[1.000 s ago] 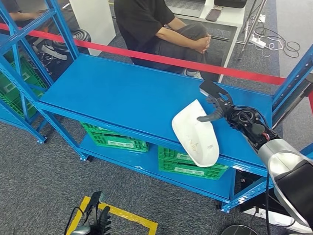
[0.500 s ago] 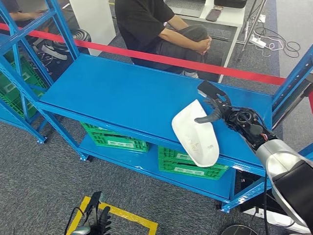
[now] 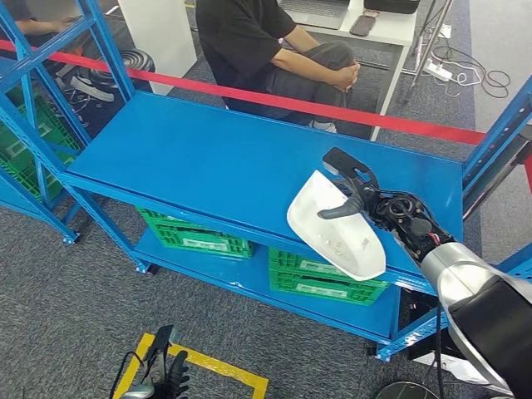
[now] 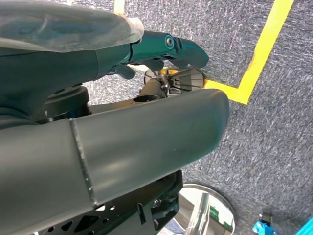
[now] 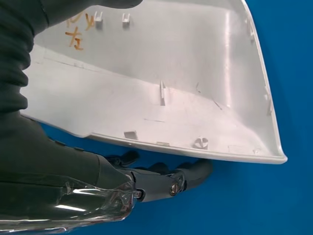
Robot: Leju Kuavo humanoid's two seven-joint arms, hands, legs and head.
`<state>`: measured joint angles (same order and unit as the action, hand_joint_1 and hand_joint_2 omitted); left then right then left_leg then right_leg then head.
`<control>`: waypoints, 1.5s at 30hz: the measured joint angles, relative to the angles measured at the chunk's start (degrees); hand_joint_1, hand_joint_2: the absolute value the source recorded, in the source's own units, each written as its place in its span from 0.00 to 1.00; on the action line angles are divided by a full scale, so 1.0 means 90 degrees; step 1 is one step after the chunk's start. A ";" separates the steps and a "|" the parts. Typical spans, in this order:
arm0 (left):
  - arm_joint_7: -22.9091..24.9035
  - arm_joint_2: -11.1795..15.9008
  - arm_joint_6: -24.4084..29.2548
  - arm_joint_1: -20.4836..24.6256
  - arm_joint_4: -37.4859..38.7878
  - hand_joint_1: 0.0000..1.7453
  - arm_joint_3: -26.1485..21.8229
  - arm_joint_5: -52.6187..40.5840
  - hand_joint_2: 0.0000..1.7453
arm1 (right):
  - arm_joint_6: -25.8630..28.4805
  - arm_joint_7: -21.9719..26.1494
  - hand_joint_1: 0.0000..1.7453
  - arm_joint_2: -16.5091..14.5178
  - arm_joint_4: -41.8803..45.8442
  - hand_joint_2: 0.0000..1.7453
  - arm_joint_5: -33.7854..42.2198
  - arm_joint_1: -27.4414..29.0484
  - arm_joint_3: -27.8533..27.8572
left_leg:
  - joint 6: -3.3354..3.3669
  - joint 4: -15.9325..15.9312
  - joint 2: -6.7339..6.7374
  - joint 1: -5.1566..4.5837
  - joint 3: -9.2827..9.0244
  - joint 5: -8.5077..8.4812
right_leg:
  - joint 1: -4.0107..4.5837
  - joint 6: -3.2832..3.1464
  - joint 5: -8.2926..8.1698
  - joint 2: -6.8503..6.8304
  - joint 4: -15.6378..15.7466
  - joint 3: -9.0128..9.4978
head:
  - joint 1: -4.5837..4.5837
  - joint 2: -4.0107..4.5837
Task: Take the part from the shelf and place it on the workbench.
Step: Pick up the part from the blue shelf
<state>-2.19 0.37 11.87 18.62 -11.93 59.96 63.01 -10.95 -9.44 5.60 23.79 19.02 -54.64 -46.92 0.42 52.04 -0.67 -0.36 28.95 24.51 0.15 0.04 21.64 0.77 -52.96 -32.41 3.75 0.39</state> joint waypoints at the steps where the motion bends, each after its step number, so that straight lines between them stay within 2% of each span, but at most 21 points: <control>1: 0.0000 0.0001 0.0000 0.0000 0.0000 0.00 0.0000 0.0000 0.00 | 0.0000 0.0000 0.00 -0.0006 -0.0006 1.00 0.0000 0.0000 -0.0001 | 0.0000 0.0000 0.0000 0.0000 0.0000 0.0000 | 0.0000 0.0000 0.0000 0.0000 0.0000 0.0000 | -0.0001 0.0000; 4: 0.0000 0.0001 0.0000 0.0000 0.0000 0.00 0.0000 0.0000 0.00 | 0.0000 0.0001 0.00 -0.0019 -0.0031 1.00 0.0000 0.0000 -0.0001 | 0.0000 0.0000 0.0000 0.0000 0.0000 0.0000 | 0.0000 0.0000 0.0000 0.0000 0.0000 0.0000 | -0.0001 0.0000; 5: 0.0000 0.0000 0.0000 0.0000 0.0000 0.00 0.0001 0.0000 0.00 | 0.0000 0.0003 0.06 -0.0022 -0.0038 1.00 0.0000 0.0001 -0.0001 | 0.0000 0.0000 0.0000 0.0000 0.0000 0.0000 | 0.0000 0.0000 0.0000 0.0000 0.0000 0.0000 | 0.0000 0.0000; 8: 0.0000 0.0001 0.0000 0.0000 0.0000 0.00 0.0001 0.0000 0.00 | 0.0008 0.0030 0.81 -0.0026 -0.0051 1.00 -0.0004 0.0001 -0.0002 | 0.0000 0.0000 0.0000 0.0000 0.0000 0.0000 | 0.0000 0.0000 0.0000 0.0000 0.0000 0.0000 | 0.0000 0.0000; 9: 0.0000 0.0002 0.0000 0.0000 0.0000 0.00 0.0001 0.0001 0.00 | 0.0020 0.0046 1.00 -0.0027 -0.0055 1.00 -0.0009 0.0001 -0.0003 | 0.0000 0.0000 0.0000 0.0000 0.0000 0.0000 | 0.0000 0.0000 0.0000 0.0000 0.0000 0.0000 | 0.0000 0.0000; 21: -0.0021 0.0005 0.0007 -0.0006 0.0000 0.00 0.0001 0.0039 0.00 | 0.0153 0.0292 1.00 -0.0027 -0.0095 1.00 0.0000 0.0003 -0.0045 | 0.0000 0.0000 0.0000 0.0000 0.0000 0.0000 | 0.0000 0.0000 0.0000 0.0000 0.0000 0.0000 | 0.0001 0.0000; 45: -0.0029 0.0002 0.0018 -0.0027 0.0000 0.00 0.0001 0.0066 0.00 | 0.0138 0.0386 1.00 -0.0025 -0.0121 1.00 0.0123 0.0004 -0.0049 | 0.0000 0.0000 0.0000 0.0000 0.0000 0.0000 | 0.0000 0.0000 0.0000 0.0001 0.0001 -0.0002 | -0.0001 0.0000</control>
<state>-2.45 0.39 12.03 18.38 -11.93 59.96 63.61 -9.70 -5.97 5.38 22.70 20.12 -54.60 -47.36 0.42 52.04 -0.67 -0.36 28.95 24.52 0.15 0.04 21.64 0.78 -52.96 -32.43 3.75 0.39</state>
